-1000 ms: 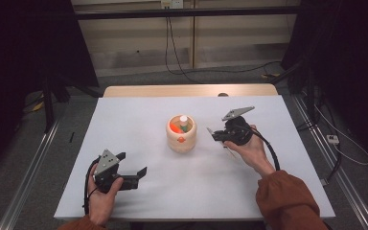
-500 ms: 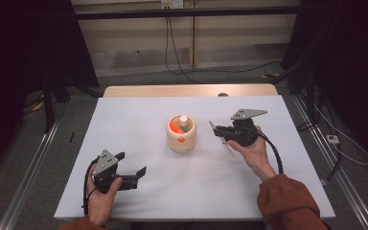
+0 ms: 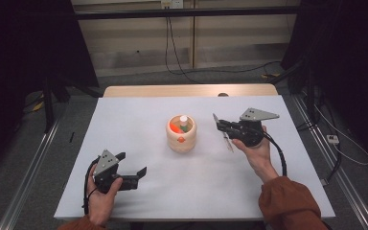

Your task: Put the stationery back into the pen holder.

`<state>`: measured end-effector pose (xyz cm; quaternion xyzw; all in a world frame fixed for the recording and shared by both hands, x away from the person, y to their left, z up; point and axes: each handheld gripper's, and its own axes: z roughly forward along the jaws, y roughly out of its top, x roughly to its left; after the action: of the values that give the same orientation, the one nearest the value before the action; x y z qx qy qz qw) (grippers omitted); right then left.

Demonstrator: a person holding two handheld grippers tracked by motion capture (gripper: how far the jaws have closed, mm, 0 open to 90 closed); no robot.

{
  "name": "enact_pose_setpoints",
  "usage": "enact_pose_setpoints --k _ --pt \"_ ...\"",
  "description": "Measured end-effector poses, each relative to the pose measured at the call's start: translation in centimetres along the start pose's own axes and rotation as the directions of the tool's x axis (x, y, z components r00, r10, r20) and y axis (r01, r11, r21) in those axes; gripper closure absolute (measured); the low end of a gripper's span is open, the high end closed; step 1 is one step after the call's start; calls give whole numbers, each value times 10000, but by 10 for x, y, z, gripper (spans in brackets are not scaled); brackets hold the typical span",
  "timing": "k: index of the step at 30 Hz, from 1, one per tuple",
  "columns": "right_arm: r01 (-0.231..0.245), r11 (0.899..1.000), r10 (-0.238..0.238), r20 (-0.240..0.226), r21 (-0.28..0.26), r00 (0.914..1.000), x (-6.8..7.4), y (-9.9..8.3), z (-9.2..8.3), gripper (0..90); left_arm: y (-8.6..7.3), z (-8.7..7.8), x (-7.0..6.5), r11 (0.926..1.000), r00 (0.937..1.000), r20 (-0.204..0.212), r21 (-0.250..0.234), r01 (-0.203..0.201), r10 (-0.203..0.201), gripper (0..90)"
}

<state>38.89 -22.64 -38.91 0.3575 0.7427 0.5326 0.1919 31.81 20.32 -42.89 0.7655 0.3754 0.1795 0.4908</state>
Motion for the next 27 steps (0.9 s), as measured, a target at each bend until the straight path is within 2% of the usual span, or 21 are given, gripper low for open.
enact_pose_setpoints --k 5,9,16,18,23,27 --pt "87 9972 -92 -74 -745 9999 0 5 -8 812 0 0 0 10000 10000 -3 4 -25 25 45" --pt "267 9891 -285 -100 -1450 9995 2 12 -14 812 0 0 0 10000 10000 -39 -35 -21 20 45" --pt "37 9836 -16 117 -1806 9999 2 18 -12 812 0 0 0 10000 10000 -37 -19 -55 55 45" --pt "-11 9851 46 199 -1717 9998 3 22 -9 812 0 0 0 10000 10000 -38 -36 -26 26 45" --pt "74 9841 -82 -37 -1775 10000 8 30 0 812 1 0 0 9999 9999 -15 -41 -136 136 45" --pt "-33 9789 -11 -210 -2042 9998 13 37 7 812 1 0 0 9999 9999 5 -48 -136 136 45"
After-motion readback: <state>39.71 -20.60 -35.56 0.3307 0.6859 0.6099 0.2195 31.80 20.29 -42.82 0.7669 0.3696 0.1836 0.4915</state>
